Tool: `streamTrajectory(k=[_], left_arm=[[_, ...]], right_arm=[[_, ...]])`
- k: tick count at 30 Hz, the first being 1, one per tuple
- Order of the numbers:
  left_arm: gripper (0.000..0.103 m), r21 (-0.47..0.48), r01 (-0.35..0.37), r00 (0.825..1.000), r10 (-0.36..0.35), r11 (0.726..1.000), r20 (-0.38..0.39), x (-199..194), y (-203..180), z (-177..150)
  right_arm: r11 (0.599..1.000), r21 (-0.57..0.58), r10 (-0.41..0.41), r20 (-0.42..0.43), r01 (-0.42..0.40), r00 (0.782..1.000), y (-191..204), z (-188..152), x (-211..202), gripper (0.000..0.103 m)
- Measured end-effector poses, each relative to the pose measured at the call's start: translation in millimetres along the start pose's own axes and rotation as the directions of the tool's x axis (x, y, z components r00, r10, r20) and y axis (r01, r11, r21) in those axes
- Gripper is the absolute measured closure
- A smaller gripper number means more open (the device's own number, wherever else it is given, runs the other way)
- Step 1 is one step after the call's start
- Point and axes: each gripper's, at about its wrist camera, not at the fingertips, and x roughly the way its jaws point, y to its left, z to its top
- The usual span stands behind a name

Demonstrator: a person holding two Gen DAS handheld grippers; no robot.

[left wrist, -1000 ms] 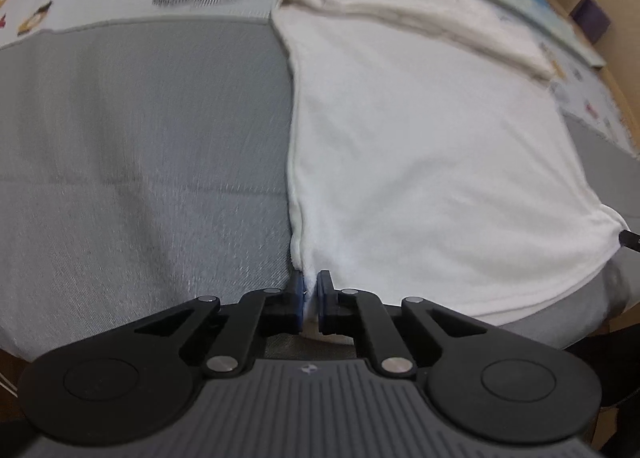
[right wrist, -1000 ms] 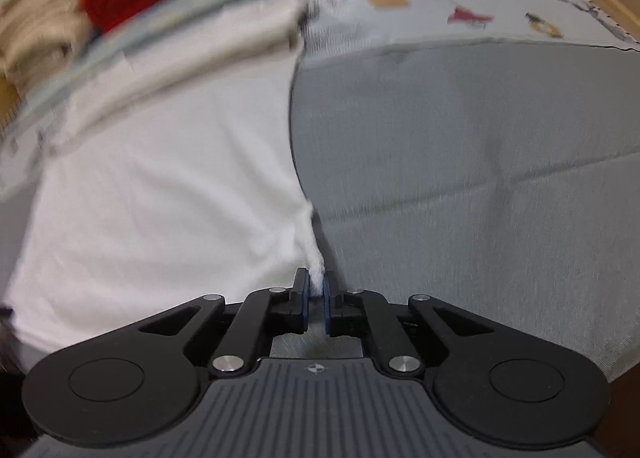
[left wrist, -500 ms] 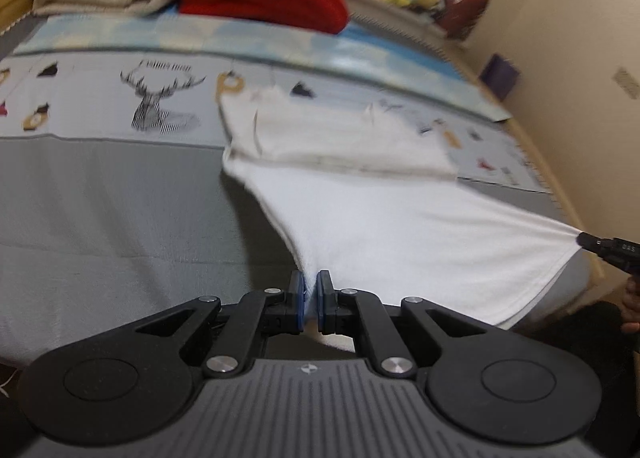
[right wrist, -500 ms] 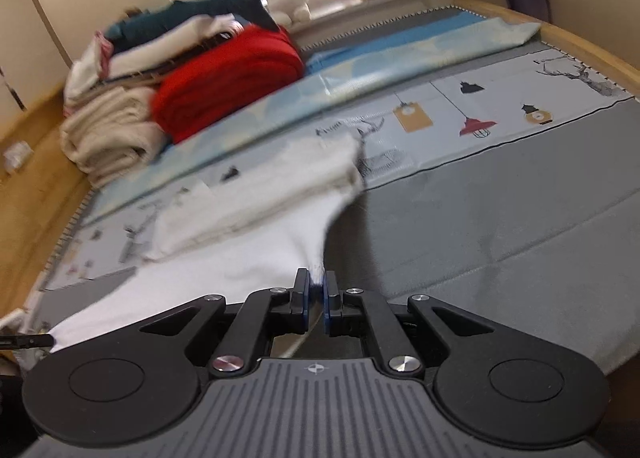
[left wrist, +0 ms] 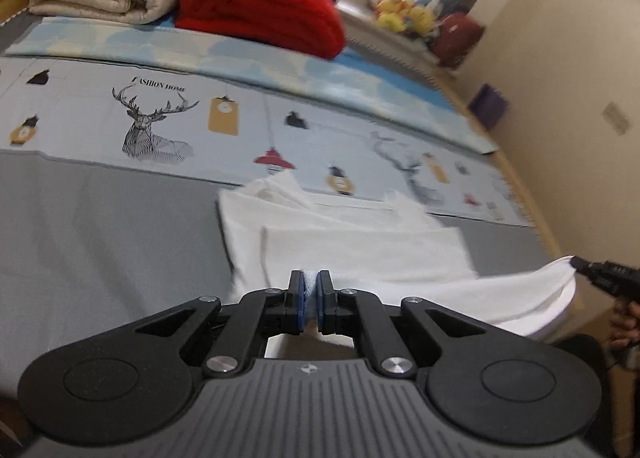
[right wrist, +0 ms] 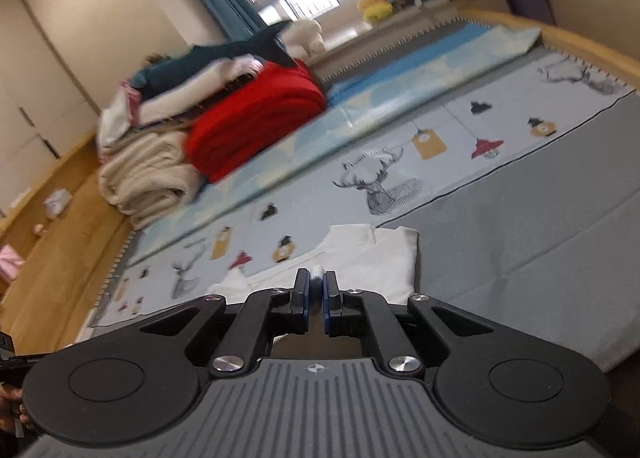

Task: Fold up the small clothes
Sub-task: 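Lift the hem with both grippers and carry it over the folded part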

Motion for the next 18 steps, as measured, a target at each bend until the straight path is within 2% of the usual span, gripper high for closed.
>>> streamTrajectory(k=[5,7,8,9,12,14,15,16,18], left_arm=[[0.097,-0.023,-0.092,0.992,0.09,0.995,-0.086,112,35,50],[0.095,-0.086,-0.099,0.99,0.089,0.991,-0.111,146,53,58],[0.095,-0.12,-0.119,0.985,0.103,0.986,-0.135,157,61,63],[0.095,-0.123,-0.134,0.985,0.118,0.983,-0.127,161,66,67],[0.095,-0.15,-0.148,0.989,0.142,0.978,-0.046,153,80,75],[0.095,-0.179,-0.119,0.992,0.111,0.976,-0.056,151,88,72],[0.095,-0.165,-0.112,0.992,0.101,0.98,-0.075,153,90,69],[0.095,-0.144,-0.115,0.989,0.1,0.983,-0.106,156,88,67],[0.095,-0.093,-0.128,0.98,0.112,0.987,-0.163,164,83,62]], right_arm=[[0.99,-0.005,-0.14,-0.128,0.141,0.982,-15,34,113,0.097],[0.98,0.032,-0.188,-0.182,0.197,0.965,-28,43,158,0.096],[0.97,0.079,-0.21,-0.192,0.228,0.959,-36,47,175,0.096],[0.963,0.112,-0.224,-0.185,0.247,0.957,-43,50,189,0.096],[0.944,0.086,-0.304,-0.149,0.318,0.941,-61,51,214,0.092],[0.945,0.134,-0.275,-0.173,0.299,0.946,-72,49,216,0.092],[0.951,0.147,-0.246,-0.176,0.272,0.953,-74,50,216,0.092],[0.963,0.13,-0.215,-0.166,0.237,0.962,-72,51,214,0.092],[0.981,0.025,-0.188,-0.162,0.195,0.969,-63,49,215,0.089]])
